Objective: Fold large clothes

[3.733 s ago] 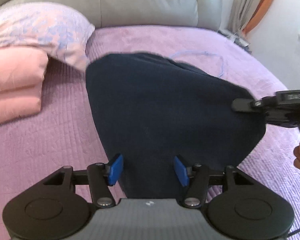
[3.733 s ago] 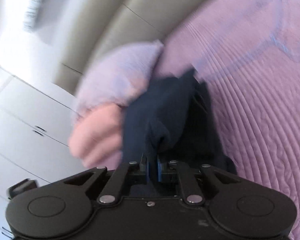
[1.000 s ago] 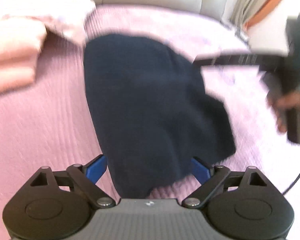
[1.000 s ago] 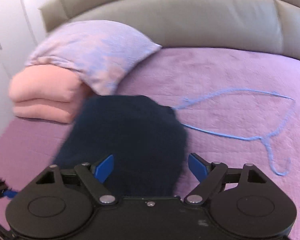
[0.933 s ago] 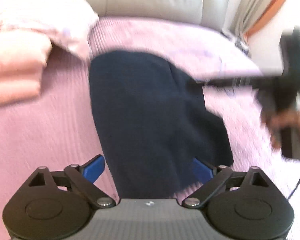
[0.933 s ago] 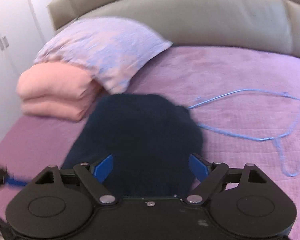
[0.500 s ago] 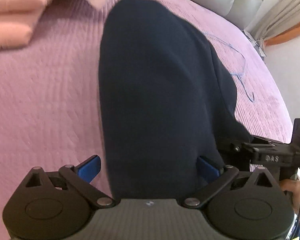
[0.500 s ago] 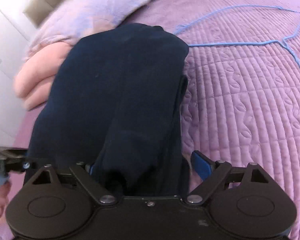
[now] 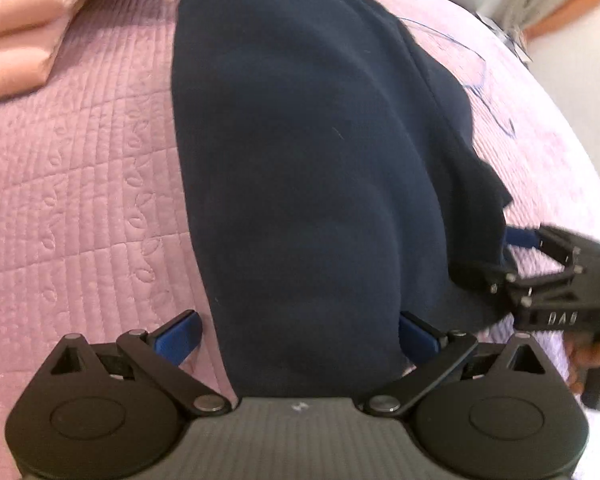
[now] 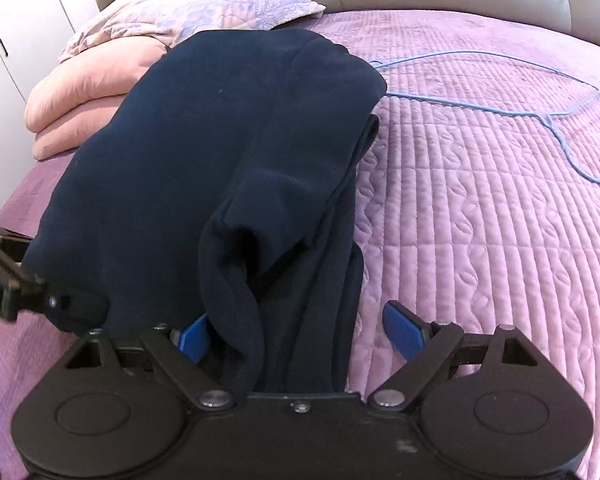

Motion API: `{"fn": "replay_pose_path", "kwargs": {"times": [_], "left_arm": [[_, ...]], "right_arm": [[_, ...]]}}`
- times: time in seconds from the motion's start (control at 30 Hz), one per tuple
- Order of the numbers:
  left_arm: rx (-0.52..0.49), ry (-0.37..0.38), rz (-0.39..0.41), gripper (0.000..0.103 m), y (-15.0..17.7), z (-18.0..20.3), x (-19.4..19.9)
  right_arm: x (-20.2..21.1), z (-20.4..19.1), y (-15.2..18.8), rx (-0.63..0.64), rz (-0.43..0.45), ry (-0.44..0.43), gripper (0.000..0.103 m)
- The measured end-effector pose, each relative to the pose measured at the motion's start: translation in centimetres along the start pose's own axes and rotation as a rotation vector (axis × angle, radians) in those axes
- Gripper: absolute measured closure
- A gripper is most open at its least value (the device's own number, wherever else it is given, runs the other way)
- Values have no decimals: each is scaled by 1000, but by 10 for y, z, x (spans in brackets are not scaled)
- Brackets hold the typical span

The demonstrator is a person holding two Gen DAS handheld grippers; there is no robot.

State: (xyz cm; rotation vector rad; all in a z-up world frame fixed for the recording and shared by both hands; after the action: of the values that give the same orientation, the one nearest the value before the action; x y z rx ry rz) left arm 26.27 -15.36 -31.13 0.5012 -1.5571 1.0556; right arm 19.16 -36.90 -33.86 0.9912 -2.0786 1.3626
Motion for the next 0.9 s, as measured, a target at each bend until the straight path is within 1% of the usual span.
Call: {"fn": "replay_pose_path", "kwargs": {"times": [0.1, 0.17, 0.2, 0.27, 0.3, 0.33, 0.4, 0.5, 0.6, 0.67, 0.77, 0.9], "left_arm": [[-5, -17, 17, 0, 6, 2, 10], [5, -15, 24, 4, 10, 3, 19], [3, -11, 29, 4, 13, 2, 24], [-28, -17, 54, 4, 14, 2, 34], [-58, -35, 77, 4, 14, 3, 38], [-82, -53, 89, 3, 13, 5, 39], [-115, -78, 85, 3, 6, 7, 35], [-74, -60, 51, 3, -2, 7, 28], [-67, -58, 49, 3, -3, 8, 25], [-76, -60, 55, 3, -5, 12, 26], [-86, -61, 57, 3, -7, 17, 24], [-78, -68, 51, 2, -10, 21, 19]], "right_arm": [[5, 1, -1, -11, -3, -4, 0], [6, 4, -3, -9, -10, -15, 0], [6, 4, -4, 2, -25, -24, 0], [15, 9, -1, 6, -57, -55, 0], [18, 14, -2, -10, -73, -75, 0], [20, 19, -3, -31, -76, -91, 0], [23, 27, -4, -69, -70, -112, 0], [21, 25, -4, -49, -65, -87, 0], [17, 17, 0, -23, -32, -47, 0], [17, 15, 1, -27, -21, -49, 0], [17, 17, 0, -34, -28, -60, 0], [15, 15, -1, -34, -29, -53, 0]]}}
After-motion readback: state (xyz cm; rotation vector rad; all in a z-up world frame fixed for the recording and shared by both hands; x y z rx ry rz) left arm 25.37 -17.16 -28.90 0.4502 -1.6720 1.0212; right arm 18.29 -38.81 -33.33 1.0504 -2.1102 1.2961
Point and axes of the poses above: each gripper's, at about its wrist camera, not at the fingertips, and x roughly against the way its jaws point, z to its right, y to its underside, the point moved 2 cm from there along -x, roughly the way its jaws point, and after that the axes turned 11 degrees about -y, right-handed, at the moved point
